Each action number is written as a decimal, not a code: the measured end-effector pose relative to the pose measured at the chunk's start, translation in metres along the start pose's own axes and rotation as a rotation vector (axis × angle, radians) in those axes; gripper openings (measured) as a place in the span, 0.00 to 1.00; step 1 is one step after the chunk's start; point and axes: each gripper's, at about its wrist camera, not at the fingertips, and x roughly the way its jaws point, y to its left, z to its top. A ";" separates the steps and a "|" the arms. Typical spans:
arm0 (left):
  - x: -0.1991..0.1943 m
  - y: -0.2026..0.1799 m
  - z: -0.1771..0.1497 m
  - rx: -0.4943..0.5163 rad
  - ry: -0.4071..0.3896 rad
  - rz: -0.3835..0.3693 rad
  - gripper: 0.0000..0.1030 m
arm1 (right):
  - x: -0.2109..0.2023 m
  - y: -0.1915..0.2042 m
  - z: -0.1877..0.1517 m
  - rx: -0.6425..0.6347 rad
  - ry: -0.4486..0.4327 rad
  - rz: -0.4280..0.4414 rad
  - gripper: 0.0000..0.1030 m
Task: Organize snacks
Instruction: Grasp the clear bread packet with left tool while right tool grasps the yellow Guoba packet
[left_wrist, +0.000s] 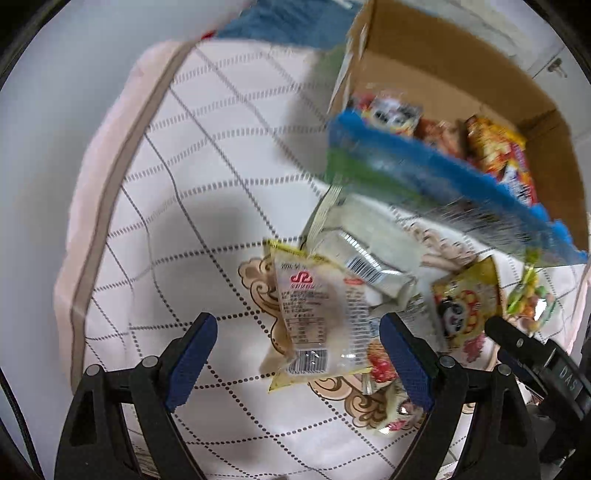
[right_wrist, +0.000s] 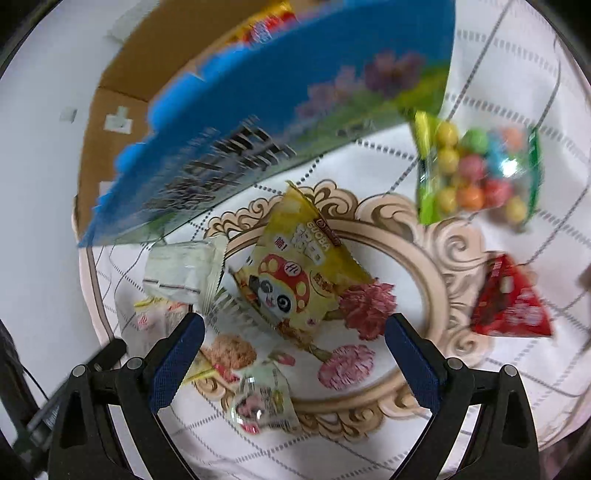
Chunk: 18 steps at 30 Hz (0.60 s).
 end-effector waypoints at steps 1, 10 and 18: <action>0.008 -0.001 0.000 0.003 0.020 0.003 0.87 | 0.006 0.000 0.002 0.012 0.001 0.001 0.94; 0.051 -0.019 0.003 0.031 0.104 0.049 0.87 | 0.048 0.008 0.014 0.161 -0.009 0.007 0.81; 0.072 -0.030 0.006 0.075 0.132 0.084 0.87 | 0.058 0.028 0.017 0.058 -0.009 -0.135 0.64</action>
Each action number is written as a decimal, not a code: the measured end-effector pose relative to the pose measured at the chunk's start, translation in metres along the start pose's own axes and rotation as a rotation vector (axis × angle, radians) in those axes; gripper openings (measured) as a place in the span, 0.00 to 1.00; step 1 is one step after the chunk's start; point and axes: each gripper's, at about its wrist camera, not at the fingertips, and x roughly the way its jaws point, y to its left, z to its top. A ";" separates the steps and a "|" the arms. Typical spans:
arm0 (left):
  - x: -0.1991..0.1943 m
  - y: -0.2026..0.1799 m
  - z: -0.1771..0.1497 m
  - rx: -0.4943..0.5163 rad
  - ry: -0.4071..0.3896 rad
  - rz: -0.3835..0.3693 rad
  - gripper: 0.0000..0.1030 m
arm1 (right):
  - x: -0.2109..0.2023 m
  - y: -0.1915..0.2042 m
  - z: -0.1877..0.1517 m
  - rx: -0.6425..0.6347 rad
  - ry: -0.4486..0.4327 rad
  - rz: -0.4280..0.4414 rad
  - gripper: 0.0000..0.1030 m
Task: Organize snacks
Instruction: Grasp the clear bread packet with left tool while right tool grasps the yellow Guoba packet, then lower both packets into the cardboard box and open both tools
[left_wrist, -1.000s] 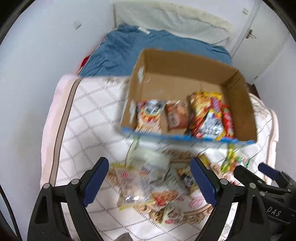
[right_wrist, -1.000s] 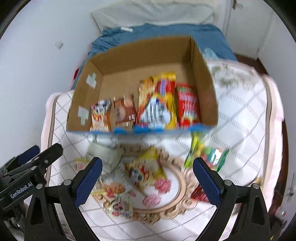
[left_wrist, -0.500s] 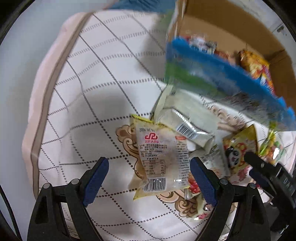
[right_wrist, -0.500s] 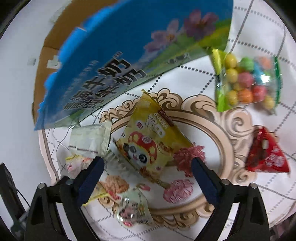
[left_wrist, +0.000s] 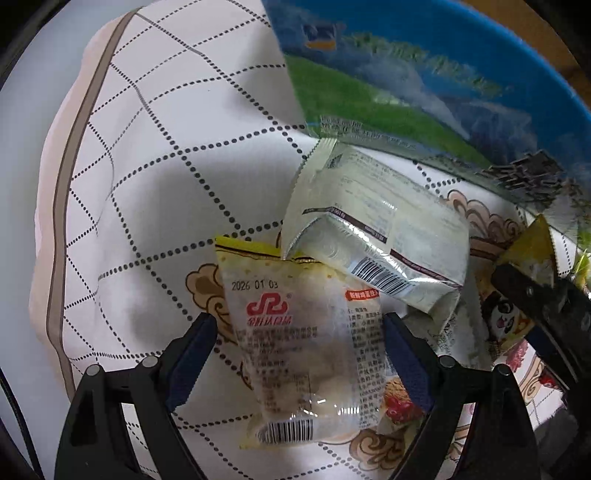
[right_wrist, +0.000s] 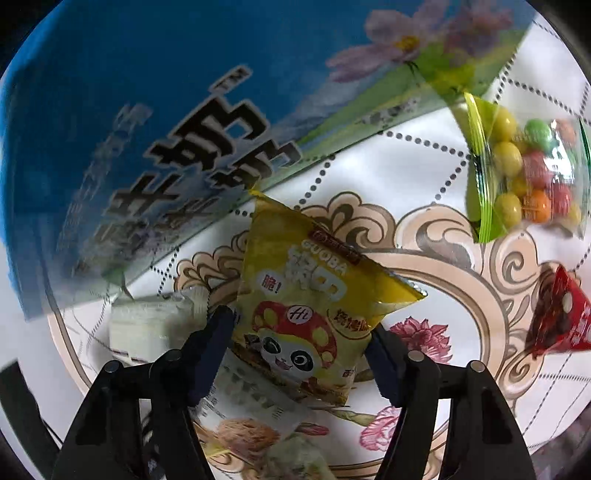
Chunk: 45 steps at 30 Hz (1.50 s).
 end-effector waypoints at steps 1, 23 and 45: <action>0.001 0.001 0.000 0.001 0.002 -0.003 0.87 | 0.000 0.001 -0.003 -0.050 0.005 -0.010 0.58; 0.003 -0.006 0.008 0.022 0.006 -0.026 0.87 | -0.005 -0.017 -0.001 -0.181 0.053 -0.120 0.97; -0.045 0.023 -0.057 0.056 -0.116 -0.097 0.48 | -0.053 -0.053 -0.083 -0.234 -0.008 0.009 0.56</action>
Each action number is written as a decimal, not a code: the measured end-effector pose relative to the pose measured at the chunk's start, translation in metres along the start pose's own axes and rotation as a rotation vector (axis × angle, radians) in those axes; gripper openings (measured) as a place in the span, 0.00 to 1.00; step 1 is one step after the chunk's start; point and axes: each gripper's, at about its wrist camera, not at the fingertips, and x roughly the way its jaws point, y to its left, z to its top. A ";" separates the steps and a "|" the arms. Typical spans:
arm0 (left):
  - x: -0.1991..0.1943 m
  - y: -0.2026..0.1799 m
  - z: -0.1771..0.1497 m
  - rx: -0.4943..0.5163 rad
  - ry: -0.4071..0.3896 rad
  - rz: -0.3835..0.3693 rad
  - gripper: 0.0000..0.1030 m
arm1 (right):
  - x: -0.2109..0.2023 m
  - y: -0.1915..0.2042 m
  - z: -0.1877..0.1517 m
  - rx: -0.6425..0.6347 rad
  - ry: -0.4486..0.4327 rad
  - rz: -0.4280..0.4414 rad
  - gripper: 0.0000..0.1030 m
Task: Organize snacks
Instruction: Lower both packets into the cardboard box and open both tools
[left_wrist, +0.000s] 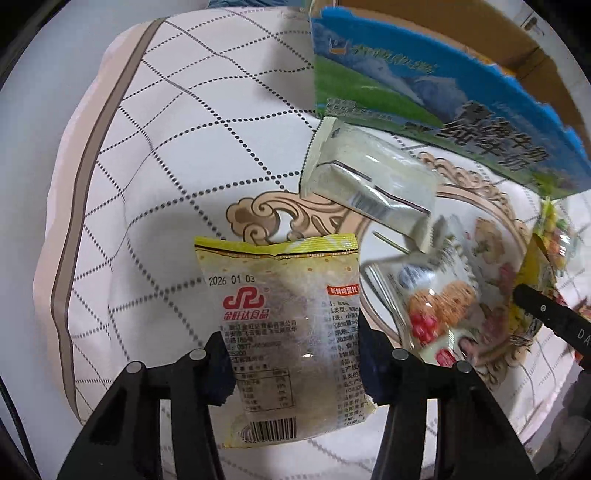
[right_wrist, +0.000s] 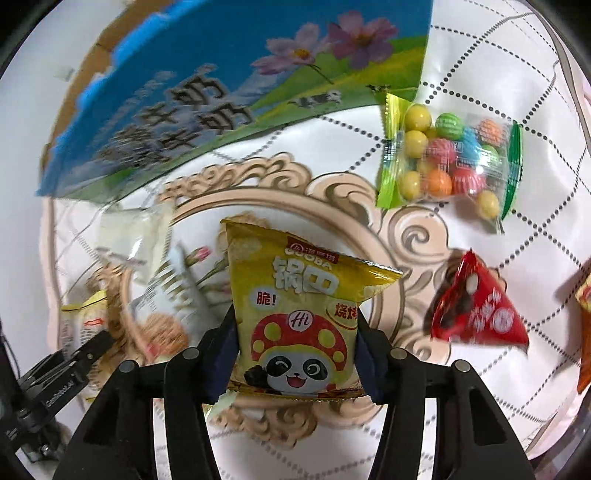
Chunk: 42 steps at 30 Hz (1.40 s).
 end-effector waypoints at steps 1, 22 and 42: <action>-0.006 0.000 -0.002 -0.003 -0.008 -0.009 0.48 | -0.008 0.003 -0.006 -0.008 -0.005 0.016 0.56; -0.123 -0.057 0.204 0.105 -0.174 -0.191 0.48 | -0.128 0.086 0.180 -0.169 -0.203 0.114 0.56; 0.000 -0.067 0.346 0.101 0.103 -0.122 0.49 | -0.002 0.124 0.325 -0.167 -0.067 0.041 0.56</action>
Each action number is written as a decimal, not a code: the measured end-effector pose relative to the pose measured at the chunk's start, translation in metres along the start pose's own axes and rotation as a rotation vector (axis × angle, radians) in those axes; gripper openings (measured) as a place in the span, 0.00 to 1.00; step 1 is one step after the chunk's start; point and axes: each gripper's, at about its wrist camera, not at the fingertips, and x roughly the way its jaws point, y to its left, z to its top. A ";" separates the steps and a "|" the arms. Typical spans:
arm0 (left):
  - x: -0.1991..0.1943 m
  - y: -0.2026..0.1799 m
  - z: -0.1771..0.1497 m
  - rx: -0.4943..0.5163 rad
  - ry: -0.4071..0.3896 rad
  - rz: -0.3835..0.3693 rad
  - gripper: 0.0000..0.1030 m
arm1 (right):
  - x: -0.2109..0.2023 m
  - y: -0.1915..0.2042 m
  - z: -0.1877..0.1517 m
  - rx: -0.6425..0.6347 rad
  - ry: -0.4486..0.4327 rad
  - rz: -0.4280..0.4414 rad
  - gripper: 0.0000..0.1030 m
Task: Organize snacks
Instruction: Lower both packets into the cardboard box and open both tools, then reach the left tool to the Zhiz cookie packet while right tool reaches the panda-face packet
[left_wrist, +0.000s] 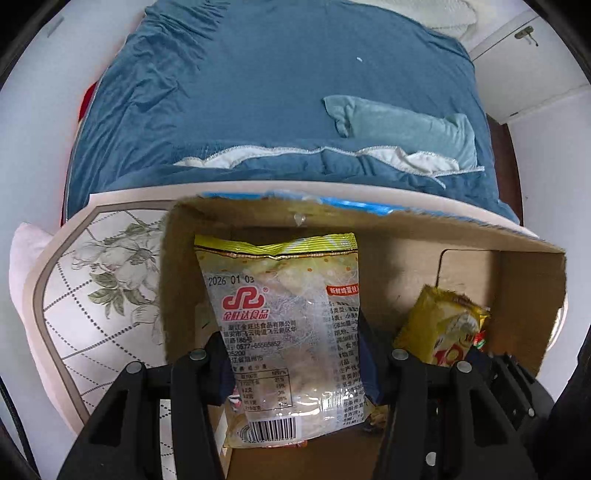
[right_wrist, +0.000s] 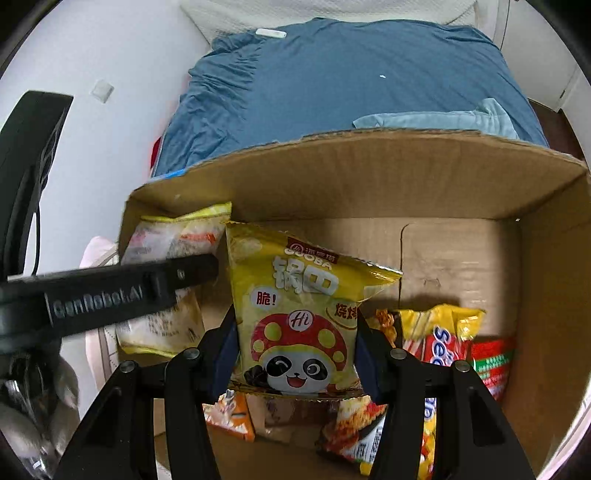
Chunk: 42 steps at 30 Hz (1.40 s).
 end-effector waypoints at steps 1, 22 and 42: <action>0.004 -0.001 -0.001 0.007 0.003 0.012 0.49 | 0.005 -0.001 0.002 0.000 0.014 0.005 0.57; -0.038 0.000 -0.032 0.051 -0.108 0.074 0.95 | -0.020 0.007 -0.012 -0.052 0.020 -0.174 0.97; -0.113 -0.011 -0.163 0.071 -0.344 0.093 0.95 | -0.119 0.013 -0.126 -0.056 -0.149 -0.220 0.97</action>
